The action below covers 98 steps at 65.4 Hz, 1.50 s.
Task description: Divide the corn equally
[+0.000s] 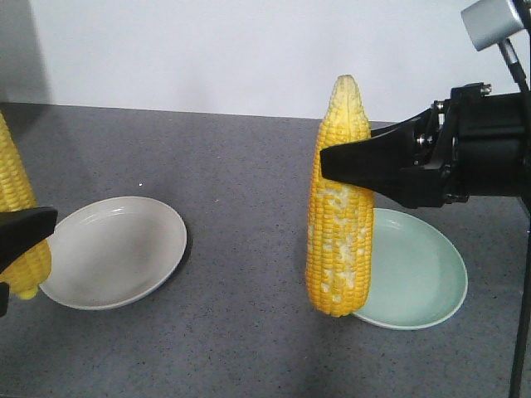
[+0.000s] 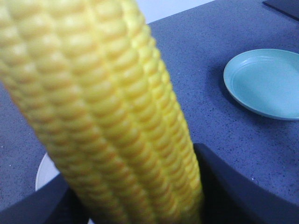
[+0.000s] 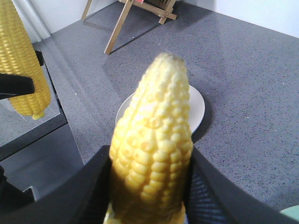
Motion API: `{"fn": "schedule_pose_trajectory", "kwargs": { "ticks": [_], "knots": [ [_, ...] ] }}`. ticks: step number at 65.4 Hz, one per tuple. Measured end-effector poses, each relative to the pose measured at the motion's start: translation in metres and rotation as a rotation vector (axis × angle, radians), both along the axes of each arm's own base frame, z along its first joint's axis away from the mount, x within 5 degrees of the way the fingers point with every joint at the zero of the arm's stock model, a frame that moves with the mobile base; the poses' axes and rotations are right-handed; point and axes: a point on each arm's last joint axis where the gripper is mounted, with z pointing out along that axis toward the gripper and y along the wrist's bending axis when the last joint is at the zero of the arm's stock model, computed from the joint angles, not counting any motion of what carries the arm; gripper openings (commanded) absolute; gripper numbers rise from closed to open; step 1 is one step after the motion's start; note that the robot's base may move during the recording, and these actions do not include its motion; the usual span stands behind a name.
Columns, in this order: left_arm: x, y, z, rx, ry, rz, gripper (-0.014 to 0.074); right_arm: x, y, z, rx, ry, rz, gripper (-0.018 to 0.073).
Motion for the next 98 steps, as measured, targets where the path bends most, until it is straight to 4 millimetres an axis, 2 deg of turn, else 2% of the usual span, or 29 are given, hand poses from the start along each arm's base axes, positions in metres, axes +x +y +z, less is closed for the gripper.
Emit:
{"fn": "schedule_pose_trajectory", "kwargs": {
  "ticks": [98],
  "knots": [
    [0.0000, 0.0000, 0.0000, 0.000, 0.000, 0.000, 0.0304, -0.0004, 0.0001, -0.0001, -0.001, 0.002, 0.004, 0.0211]
  ]
}}
